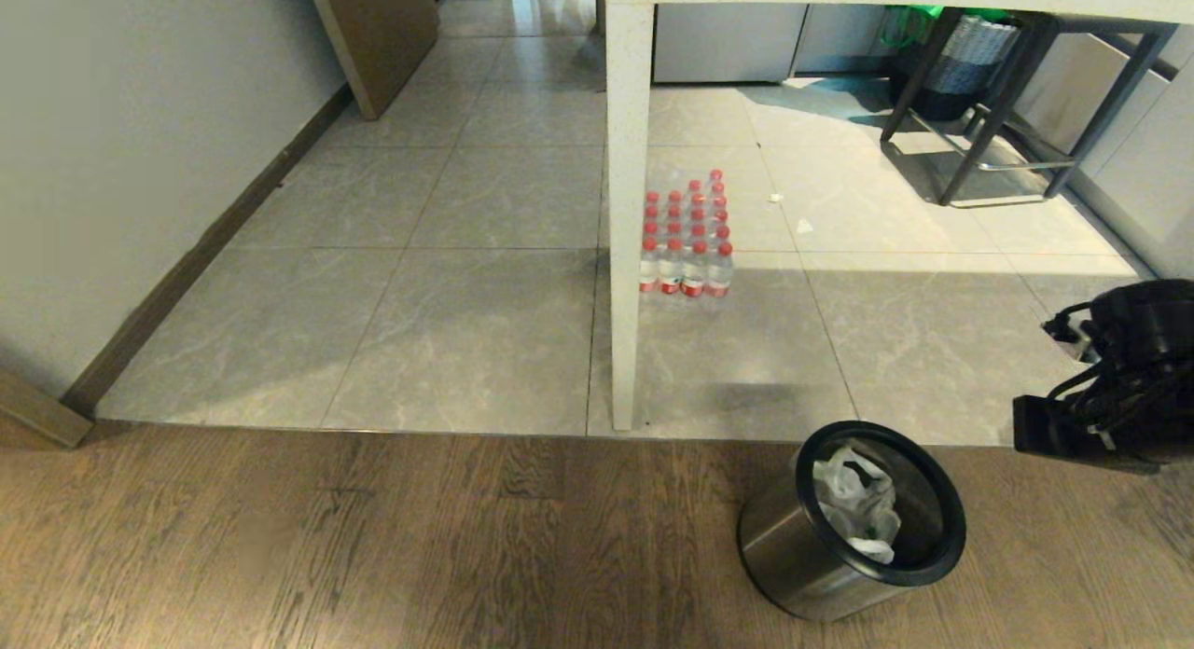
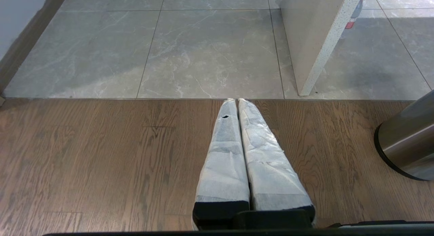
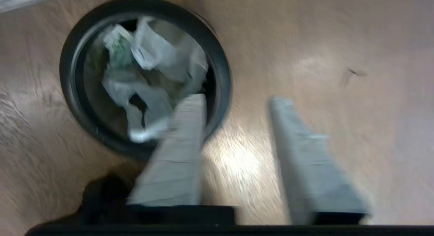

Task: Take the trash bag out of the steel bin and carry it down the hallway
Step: Place the outer trash can on the ground

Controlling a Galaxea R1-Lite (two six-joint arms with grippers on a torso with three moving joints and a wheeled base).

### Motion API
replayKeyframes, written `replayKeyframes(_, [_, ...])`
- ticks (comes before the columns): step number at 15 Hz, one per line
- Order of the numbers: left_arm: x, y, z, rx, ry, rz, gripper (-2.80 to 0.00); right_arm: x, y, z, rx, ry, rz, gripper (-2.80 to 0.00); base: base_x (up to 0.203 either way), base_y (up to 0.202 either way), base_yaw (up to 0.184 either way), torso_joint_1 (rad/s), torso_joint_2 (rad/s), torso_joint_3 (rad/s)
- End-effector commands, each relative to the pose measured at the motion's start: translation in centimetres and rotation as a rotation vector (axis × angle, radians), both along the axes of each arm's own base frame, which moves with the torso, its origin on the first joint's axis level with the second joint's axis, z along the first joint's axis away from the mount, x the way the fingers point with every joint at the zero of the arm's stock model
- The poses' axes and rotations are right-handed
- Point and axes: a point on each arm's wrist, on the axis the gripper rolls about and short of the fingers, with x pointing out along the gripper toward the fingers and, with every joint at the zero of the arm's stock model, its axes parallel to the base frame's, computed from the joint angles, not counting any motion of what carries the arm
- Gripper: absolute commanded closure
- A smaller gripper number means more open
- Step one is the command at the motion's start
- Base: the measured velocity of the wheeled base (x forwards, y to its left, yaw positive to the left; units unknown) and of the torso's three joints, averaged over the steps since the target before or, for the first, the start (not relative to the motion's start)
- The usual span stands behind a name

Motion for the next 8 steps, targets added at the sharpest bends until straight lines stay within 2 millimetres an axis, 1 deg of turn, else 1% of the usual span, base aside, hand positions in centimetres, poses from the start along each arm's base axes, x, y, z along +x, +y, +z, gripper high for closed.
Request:
replayKeyframes(1, [0.0,0.0,0.0,-0.001,0.0,0.0,0.0,1.3,-0.5,-3.6,0.014,0.059,0.0,-2.8,0.0,0.0,0.0,0.0,0.0,0.0])
replayKeyframes(4, [0.0,0.0,0.0,-0.001,0.0,0.0,0.0,1.7,-0.2,-5.3,0.088,0.068,0.079,-2.8,0.0,0.0,0.0,0.0,0.0,0.0])
replayKeyframes(8, [0.0,0.0,0.0,-0.001,0.0,0.0,0.0,3.3,-0.1,-7.5,0.061,0.051,0.132,-2.8,0.0,0.0,0.0,0.0,0.0,0.0])
